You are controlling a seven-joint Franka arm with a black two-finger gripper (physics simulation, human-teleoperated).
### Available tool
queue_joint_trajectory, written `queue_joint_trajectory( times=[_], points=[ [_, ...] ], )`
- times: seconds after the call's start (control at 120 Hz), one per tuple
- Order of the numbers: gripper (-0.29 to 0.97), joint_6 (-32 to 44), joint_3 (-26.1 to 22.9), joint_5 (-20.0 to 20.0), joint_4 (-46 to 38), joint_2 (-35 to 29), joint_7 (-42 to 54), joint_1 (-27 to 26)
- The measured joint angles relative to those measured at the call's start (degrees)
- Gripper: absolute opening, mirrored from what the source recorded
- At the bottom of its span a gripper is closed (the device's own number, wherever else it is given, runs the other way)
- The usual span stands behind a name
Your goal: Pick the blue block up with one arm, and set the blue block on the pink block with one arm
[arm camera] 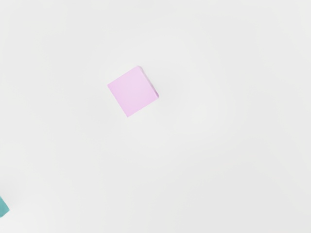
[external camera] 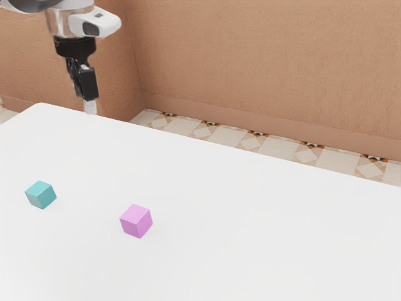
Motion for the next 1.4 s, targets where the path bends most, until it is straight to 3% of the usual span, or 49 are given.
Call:
queue_joint_trajectory(
  times=[0.133, 0.2, 0.258, 0.408, 0.517, 0.667, 0.808, 1.083, 1.4],
  points=[
    [0.68, 2.0, 0.1, 0.2, -0.8, 0.1, 4.4, 0.2],
    [0.68, 2.6, 0.3, 0.4, -5.8, -4.8, 6.1, 1.4],
    [0.68, 3.0, 1.2, 0.6, -11.2, -9.7, 8.3, 6.5],
    [0.68, 7.6, 10.6, 6.2, -23.8, -13.6, 19.0, 9.4],
    [0.68, 16.2, 22.6, 7.7, -29.7, -13.3, 29.6, 5.1],
    [0.68, 23.3, 26.0, 8.6, -30.1, -11.2, 42.3, 7.5],
    [0.68, 28.6, 25.4, 8.5, -29.2, -3.7, 53.4, 9.8],
    [0.68, 41.6, 12.9, 1.5, -27.1, 11.3, 75.8, 27.3],
    [0.68, 47.0, 11.2, -1.3, -21.6, 20.3, 93.3, 28.5]
  ],
)
